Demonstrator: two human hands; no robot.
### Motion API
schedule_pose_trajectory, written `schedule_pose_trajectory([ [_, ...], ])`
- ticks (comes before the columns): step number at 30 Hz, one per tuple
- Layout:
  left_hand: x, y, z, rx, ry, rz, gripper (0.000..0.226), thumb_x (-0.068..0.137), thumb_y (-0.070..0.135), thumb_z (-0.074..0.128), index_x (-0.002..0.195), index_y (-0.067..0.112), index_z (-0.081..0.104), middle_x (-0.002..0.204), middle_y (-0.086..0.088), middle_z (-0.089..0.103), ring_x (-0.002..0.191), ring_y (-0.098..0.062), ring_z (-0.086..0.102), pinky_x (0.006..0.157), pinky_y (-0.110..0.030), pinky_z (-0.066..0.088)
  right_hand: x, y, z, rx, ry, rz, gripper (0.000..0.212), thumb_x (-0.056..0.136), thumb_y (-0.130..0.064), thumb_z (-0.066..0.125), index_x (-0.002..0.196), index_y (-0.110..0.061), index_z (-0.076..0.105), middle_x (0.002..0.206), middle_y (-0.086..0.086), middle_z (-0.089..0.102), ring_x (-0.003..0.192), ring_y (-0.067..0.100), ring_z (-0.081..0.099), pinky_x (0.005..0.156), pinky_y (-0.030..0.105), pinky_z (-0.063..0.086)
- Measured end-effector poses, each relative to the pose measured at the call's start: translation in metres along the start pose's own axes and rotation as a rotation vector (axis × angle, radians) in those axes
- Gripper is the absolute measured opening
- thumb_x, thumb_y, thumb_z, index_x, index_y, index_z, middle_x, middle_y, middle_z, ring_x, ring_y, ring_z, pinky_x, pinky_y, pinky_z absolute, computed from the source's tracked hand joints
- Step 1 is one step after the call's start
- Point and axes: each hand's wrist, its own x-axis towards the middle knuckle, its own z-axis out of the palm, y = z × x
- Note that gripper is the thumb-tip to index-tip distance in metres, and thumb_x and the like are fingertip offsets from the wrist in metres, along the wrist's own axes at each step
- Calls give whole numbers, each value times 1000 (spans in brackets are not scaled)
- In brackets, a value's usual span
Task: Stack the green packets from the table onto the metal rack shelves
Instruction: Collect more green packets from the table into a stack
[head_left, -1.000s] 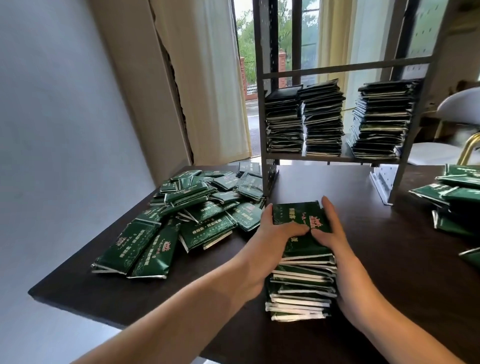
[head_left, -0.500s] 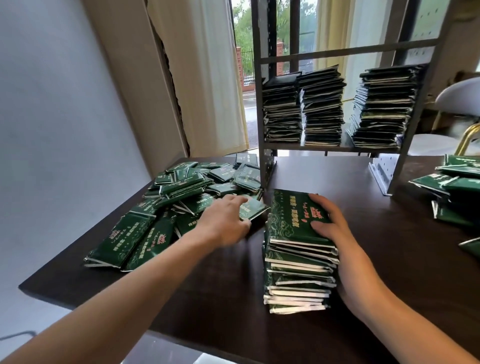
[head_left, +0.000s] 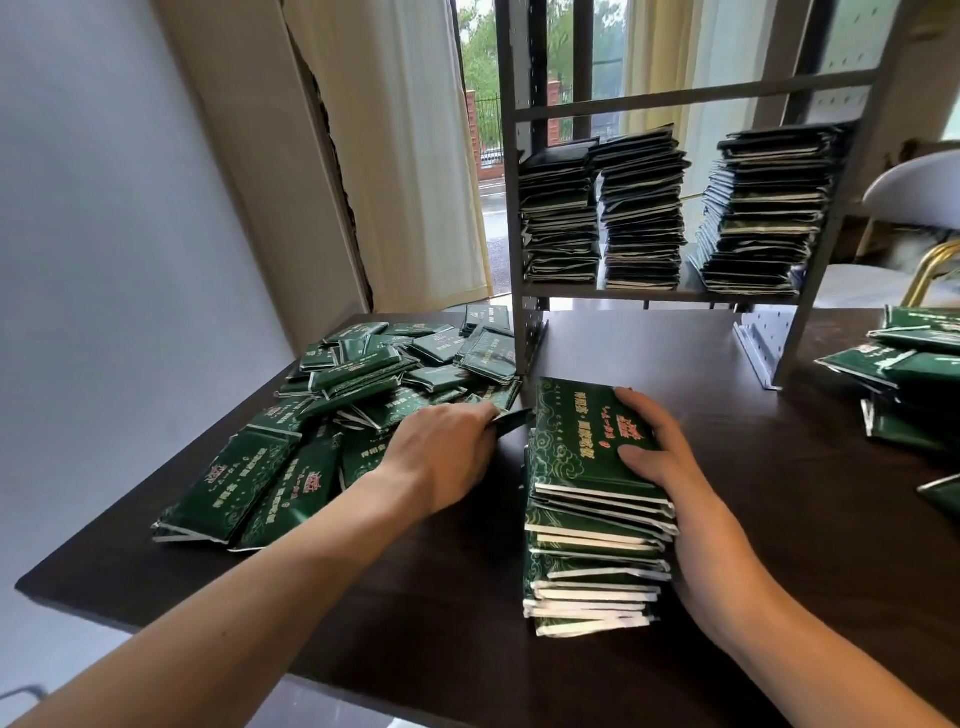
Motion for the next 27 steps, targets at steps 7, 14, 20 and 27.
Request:
schedule_pose_trajectory([
  [7, -7, 2, -25, -228, 360, -63, 16, 103, 28, 55, 100, 19, 67, 71, 10, 67, 59, -14, 67, 55, -27, 52, -2, -2, 1, -58, 21, 9, 39, 97, -13, 48, 119, -42, 62, 107, -12, 74, 111, 24, 68, 99, 45, 49],
  [14, -21, 31, -79, -707, 504, -62, 13, 102, 28, 54, 106, 25, 66, 82, 18, 71, 71, -1, 71, 57, -18, 57, -3, -4, 3, -85, 32, 31, 34, 91, -23, 61, 117, -46, 63, 115, -8, 72, 114, 24, 66, 108, 50, 45],
  [20, -41, 59, -99, -575, 343, 159, 15, 95, 29, 62, 108, 31, 69, 99, 26, 68, 96, 5, 64, 81, -7, 47, -6, -7, 3, -181, -14, 20, 39, 101, -16, 46, 128, -44, 55, 115, -15, 70, 102, 3, 68, 82, 20, 51],
  [27, -51, 70, -77, -689, 245, 106, 19, 92, 24, 70, 110, 25, 74, 102, 19, 72, 99, -1, 67, 89, -17, 51, -9, -22, 6, 7, -12, 122, 41, 91, -39, 53, 131, -36, 60, 120, 2, 73, 108, 21, 71, 89, 38, 52],
])
